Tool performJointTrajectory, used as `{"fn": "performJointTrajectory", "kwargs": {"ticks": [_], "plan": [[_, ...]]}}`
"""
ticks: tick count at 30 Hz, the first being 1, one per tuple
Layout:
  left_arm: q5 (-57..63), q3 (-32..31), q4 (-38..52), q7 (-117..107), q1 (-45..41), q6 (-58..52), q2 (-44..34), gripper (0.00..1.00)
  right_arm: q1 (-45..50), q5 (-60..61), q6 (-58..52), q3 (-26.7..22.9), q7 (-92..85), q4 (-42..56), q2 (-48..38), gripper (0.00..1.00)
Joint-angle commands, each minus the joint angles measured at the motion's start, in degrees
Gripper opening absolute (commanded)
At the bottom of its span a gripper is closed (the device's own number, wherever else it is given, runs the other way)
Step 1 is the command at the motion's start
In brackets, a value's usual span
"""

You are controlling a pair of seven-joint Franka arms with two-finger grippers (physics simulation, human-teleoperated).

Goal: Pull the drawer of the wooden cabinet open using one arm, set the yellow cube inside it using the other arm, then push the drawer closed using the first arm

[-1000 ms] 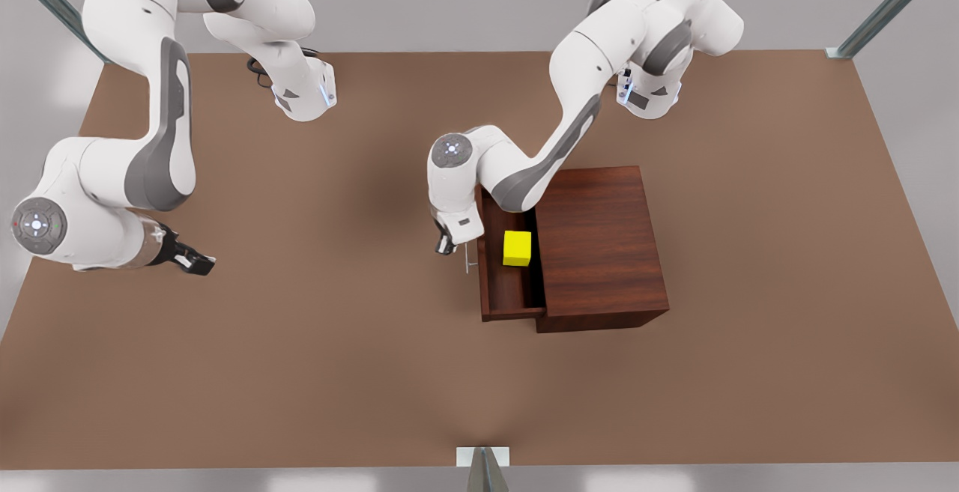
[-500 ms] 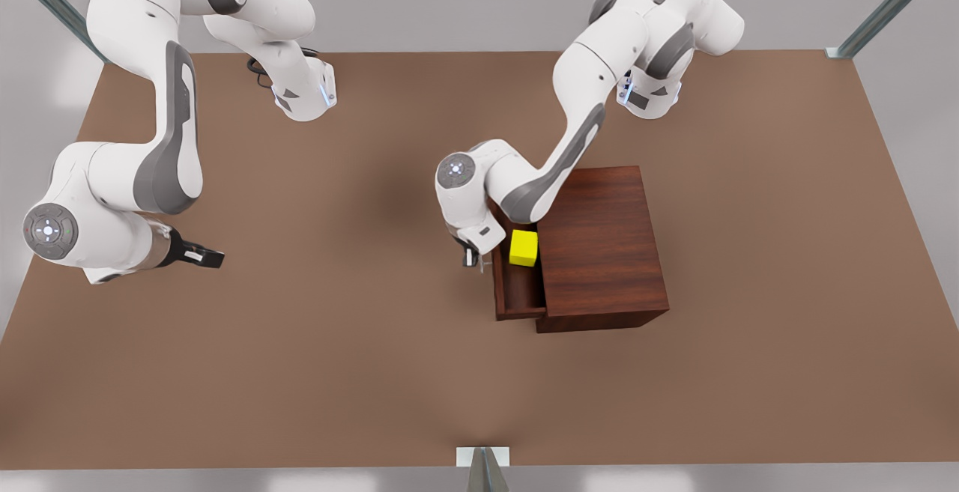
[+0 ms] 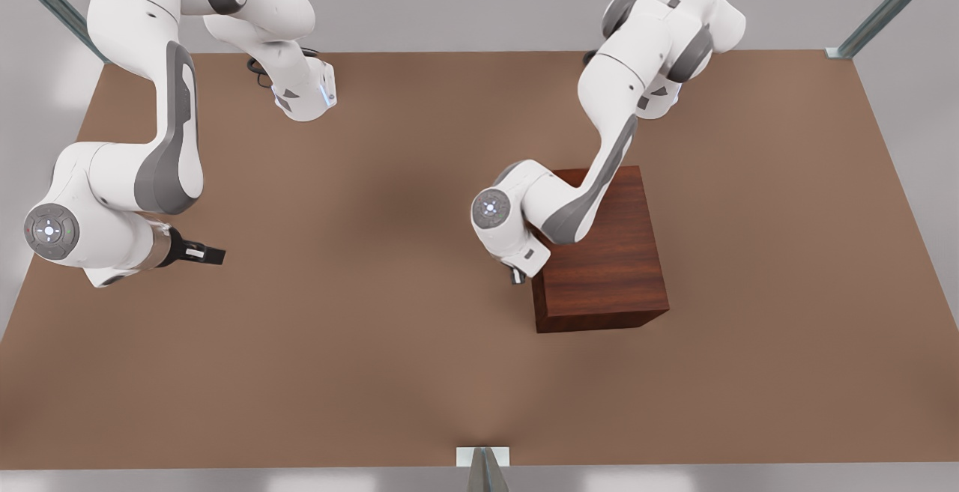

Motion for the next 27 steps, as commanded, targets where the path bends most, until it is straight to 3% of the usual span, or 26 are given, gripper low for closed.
{"fn": "performJointTrajectory", "kwargs": {"ticks": [1, 2, 4, 6, 9, 11, 13, 14, 16, 17, 18, 20, 27], "plan": [[-0.1, 0.1, 0.0, 4.7, 0.3, -3.2, -0.3, 0.13, 0.0, 0.0, 0.0, 0.0, -3.8, 0.0, 0.0, 1.00], [-0.4, -0.2, 0.3, 4.5, 0.2, -3.2, -0.5, 0.13, 0.0, 0.0, 0.0, 0.0, -3.8, 0.0, -0.1, 1.00], [-4.6, -0.5, 2.5, 3.5, 0.2, -2.7, -2.7, 1.00, 0.0, -0.1, 0.0, 0.0, -3.8, 0.0, 0.0, 1.00], [-8.4, -0.5, 2.6, 4.6, 2.9, -1.5, -8.4, 1.00, 0.0, -0.1, 0.0, 0.0, -3.8, 0.0, 0.0, 1.00], [-8.4, 0.4, 1.3, 57.0, 11.3, -13.3, -16.5, 1.00, 0.0, -0.1, 0.0, 0.0, -3.8, 0.0, 0.0, 1.00], [-12.2, 0.4, -7.9, 92.1, 25.3, -12.4, -24.9, 1.00, 0.0, -0.1, 0.0, 0.0, -3.8, 0.0, 0.0, 1.00], [-19.9, 0.3, -9.9, 141.3, 41.1, -15.2, -27.2, 1.00, 0.1, -0.1, 0.0, 0.0, -3.8, 0.0, 0.3, 1.00], [-17.8, -0.6, -8.4, 147.7, 41.0, -15.7, -26.7, 1.00, 0.0, -0.1, 0.0, 0.0, -3.8, 0.0, 0.3, 1.00], [-10.7, -0.6, -8.1, 133.8, 35.8, -14.1, -27.3, 1.00, 0.0, -0.1, 0.0, 0.0, -3.8, 0.0, 0.3, 1.00], [-10.2, -0.6, -17.9, 133.4, 34.9, -6.8, -32.2, 1.00, 0.0, -0.1, -0.1, 0.0, -3.8, 0.0, 0.3, 1.00], [-10.2, -0.6, -18.4, 132.2, 34.9, -7.2, -33.1, 1.00, 0.0, -0.1, 0.0, 0.0, -3.8, 0.0, 0.3, 1.00], [-10.6, -0.6, -13.3, 132.1, 34.6, -8.2, -31.7, 1.00, 0.0, -0.1, 0.0, 0.0, -3.8, 0.0, 0.3, 1.00], [-11.1, -0.6, -12.1, 132.2, 34.7, -8.2, -30.7, 1.00, 0.0, -0.2, -0.1, 0.0, -3.8, 0.0, 0.3, 1.00]]}}
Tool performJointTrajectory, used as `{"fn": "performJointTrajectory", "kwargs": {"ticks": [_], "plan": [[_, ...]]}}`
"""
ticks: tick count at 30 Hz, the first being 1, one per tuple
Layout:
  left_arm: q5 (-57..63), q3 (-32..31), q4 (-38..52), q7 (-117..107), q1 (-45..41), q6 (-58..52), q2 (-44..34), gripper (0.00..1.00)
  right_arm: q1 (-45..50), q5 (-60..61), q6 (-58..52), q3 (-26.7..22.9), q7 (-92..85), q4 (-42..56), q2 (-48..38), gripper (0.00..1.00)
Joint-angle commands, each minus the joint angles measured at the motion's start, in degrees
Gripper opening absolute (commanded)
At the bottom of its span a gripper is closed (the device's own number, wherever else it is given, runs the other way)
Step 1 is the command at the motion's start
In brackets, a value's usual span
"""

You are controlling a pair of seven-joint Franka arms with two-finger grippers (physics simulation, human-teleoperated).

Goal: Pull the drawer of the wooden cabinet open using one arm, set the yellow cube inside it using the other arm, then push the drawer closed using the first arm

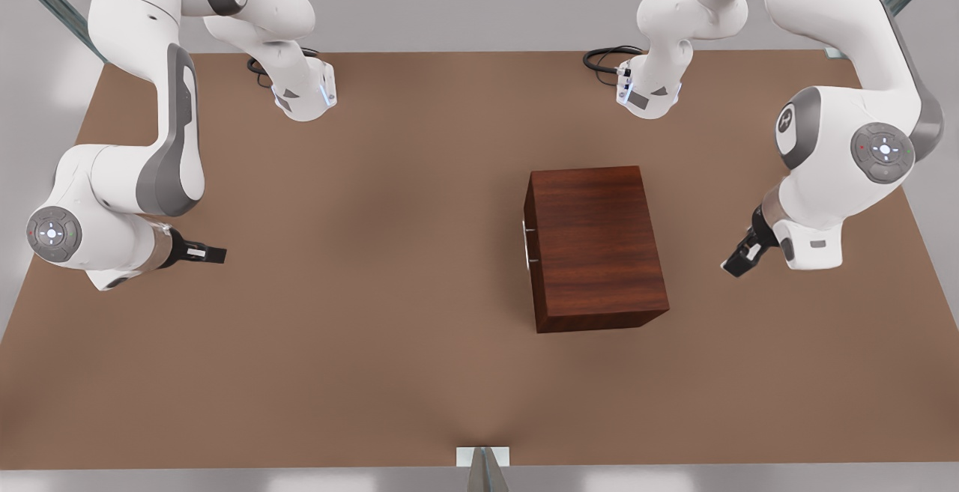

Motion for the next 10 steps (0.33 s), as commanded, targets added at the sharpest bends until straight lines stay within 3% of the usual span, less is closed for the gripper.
{"fn": "performJointTrajectory", "kwargs": {"ticks": [1, 10], "plan": [[-0.1, 0.0, 0.0, 46.4, 0.1, 0.3, 0.0, 1.00, 0.0, 0.0, 0.0, 0.0, -0.9, 0.0, -0.1, 1.00], [0.1, 0.0, -0.1, 45.9, -0.4, 0.3, 0.6, 1.00, 0.1, 0.0, 0.0, 0.0, -0.8, 0.0, -0.1, 1.00]]}}
